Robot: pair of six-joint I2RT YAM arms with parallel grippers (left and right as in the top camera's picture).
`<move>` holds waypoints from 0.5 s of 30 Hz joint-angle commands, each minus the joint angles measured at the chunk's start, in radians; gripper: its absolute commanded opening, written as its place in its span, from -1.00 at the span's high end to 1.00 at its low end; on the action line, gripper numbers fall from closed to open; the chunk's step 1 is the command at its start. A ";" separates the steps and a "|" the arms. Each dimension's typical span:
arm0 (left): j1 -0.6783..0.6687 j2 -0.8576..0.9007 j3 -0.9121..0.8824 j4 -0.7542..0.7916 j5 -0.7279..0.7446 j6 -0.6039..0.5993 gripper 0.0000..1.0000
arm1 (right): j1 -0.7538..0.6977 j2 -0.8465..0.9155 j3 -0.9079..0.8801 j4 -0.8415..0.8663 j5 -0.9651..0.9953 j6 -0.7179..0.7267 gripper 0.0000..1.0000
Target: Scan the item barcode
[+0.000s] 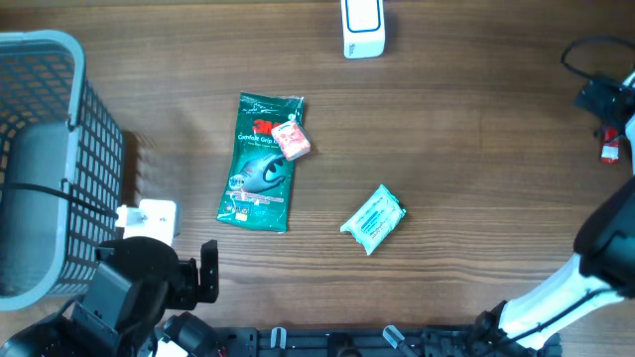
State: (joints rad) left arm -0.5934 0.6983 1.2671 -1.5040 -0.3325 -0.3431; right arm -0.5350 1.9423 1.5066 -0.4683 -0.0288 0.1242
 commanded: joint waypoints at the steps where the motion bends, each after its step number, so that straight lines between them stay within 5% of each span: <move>1: 0.003 -0.005 0.003 0.002 -0.009 -0.010 -1.00 | 0.038 -0.215 0.008 -0.005 -0.259 0.228 -0.99; 9: 0.003 -0.005 0.003 0.002 -0.009 -0.010 -1.00 | 0.256 -0.608 0.008 -0.160 -0.296 0.281 -0.99; 15: 0.003 -0.005 0.003 0.002 -0.009 -0.010 -1.00 | 0.433 -0.864 0.007 -0.544 -0.248 0.409 -0.99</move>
State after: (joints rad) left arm -0.5934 0.6983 1.2671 -1.5036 -0.3325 -0.3431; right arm -0.1551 1.1534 1.5097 -0.8871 -0.2916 0.4713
